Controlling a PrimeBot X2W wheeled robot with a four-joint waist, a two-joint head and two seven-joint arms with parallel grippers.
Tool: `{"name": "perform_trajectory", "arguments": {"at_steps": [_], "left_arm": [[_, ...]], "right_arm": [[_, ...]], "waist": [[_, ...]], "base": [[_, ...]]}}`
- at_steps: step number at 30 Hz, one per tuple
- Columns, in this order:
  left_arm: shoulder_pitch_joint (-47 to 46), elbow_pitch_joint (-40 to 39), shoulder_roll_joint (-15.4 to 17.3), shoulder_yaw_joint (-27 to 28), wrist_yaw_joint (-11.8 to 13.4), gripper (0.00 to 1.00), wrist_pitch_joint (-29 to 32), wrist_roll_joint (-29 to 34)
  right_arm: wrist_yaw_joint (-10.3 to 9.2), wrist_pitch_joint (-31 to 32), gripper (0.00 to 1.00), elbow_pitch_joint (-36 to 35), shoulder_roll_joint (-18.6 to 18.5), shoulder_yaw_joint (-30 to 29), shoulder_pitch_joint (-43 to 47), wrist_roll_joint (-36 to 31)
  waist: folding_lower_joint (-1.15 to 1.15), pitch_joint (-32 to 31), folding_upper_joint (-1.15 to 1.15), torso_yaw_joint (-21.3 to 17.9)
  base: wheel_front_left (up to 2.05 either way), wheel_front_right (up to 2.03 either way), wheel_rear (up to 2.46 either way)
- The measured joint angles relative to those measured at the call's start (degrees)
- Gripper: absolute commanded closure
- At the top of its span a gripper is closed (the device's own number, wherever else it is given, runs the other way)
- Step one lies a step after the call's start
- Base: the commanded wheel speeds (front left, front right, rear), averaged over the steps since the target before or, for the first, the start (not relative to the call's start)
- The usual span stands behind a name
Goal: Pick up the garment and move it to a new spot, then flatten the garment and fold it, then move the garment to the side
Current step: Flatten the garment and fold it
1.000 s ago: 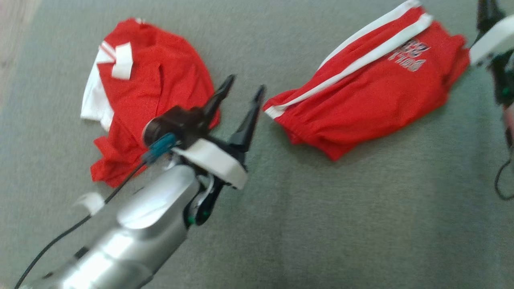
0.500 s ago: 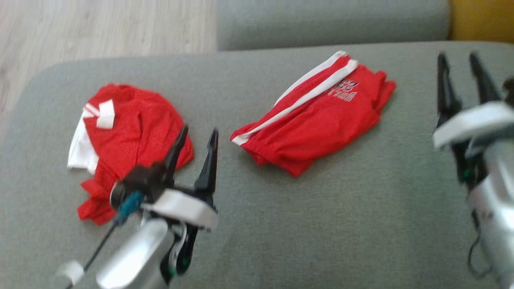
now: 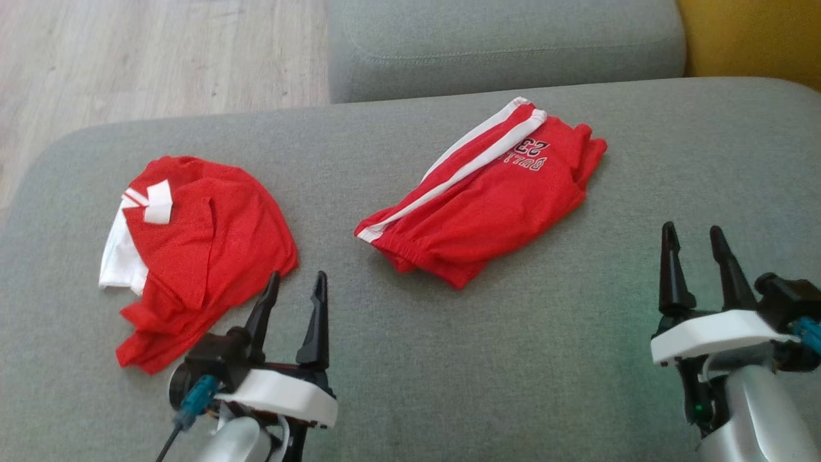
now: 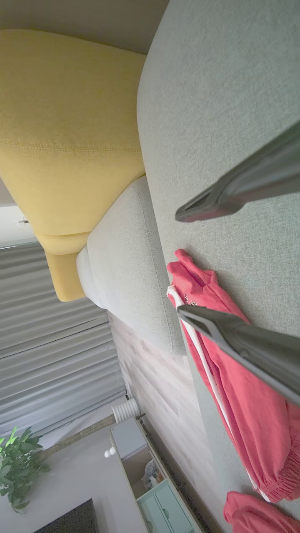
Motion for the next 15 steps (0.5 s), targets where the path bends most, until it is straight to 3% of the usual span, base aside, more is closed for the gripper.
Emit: {"name": "perform_trajectory", "arguments": {"at_steps": [10, 15], "left_arm": [[-0.54, -0.22, -2.71, 2.80, -3.05, 0.00, 0.00, 5.06], [-3.05, -0.23, -3.71, 3.77, -4.55, 0.00, 0.00, 6.97]], "right_arm": [[0.00, 5.10, 0.00, -7.28, 1.19, -3.49, 0.22, -4.17], [0.00, 9.25, 0.00, -7.34, 1.62, -6.77, -5.73, -7.35]], "waist": [[0.01, 3.73, 0.00, 2.37], [0.01, 7.60, 0.00, 4.09]], "base": [[0.00, 0.00, 0.00], [0.00, 0.00, 0.00]]}}
